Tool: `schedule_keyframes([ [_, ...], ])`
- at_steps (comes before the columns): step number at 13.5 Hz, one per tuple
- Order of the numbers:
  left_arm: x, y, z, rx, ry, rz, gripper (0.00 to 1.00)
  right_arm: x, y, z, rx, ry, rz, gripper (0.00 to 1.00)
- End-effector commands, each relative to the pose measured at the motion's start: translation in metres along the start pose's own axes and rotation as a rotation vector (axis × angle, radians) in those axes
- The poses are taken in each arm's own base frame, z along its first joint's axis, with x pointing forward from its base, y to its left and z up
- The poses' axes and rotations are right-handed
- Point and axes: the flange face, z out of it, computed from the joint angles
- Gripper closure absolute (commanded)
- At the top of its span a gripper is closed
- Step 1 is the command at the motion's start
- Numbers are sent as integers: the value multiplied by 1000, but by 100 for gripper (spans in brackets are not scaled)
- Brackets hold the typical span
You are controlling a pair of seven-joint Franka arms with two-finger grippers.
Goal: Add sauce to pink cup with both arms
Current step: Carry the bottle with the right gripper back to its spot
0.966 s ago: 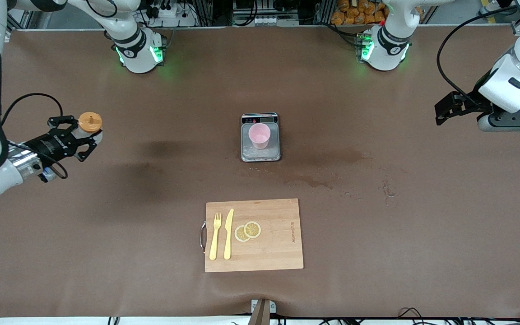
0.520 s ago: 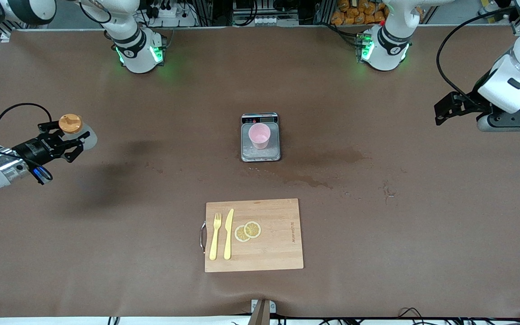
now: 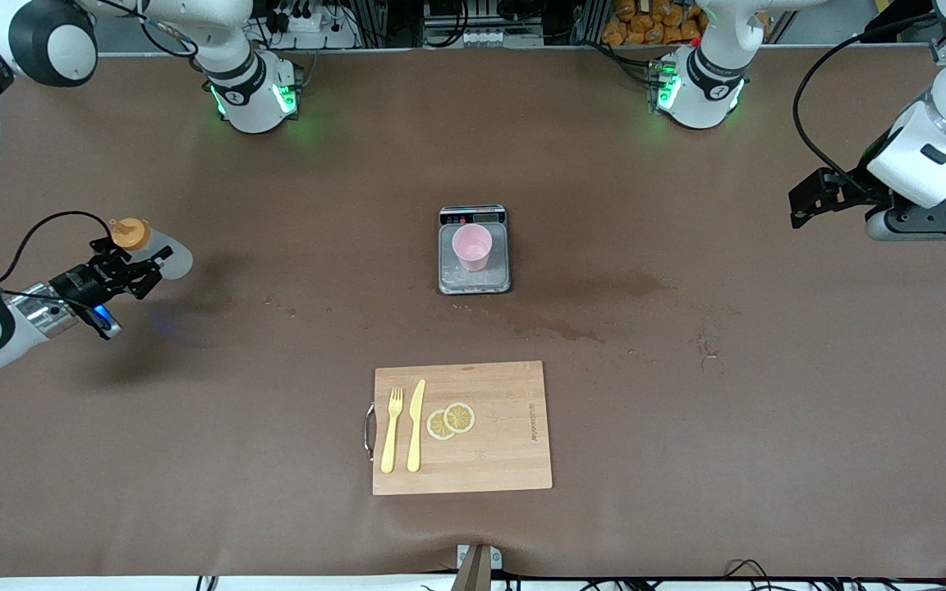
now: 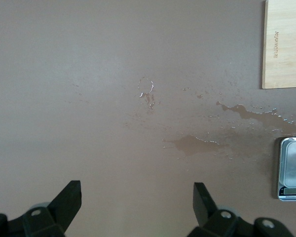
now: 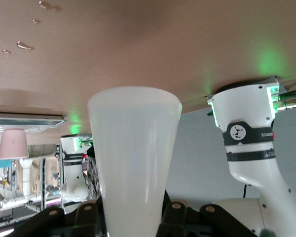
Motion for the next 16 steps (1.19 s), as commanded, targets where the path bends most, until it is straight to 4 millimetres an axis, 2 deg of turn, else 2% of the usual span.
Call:
schedule_keyframes([
  [1,-3,0,-3,-22,4,0,0,14,7,1,33,-44,-63,66],
  [5,-2,0,-3,-22,2,0,0,50,31,2,90,-59,-66,66],
  [9,-3,1,-2,-22,1,1,0,79,33,14,100,-63,-135,63],
  [16,-2,0,-1,-22,1,0,0,85,37,14,108,-60,-140,48],
])
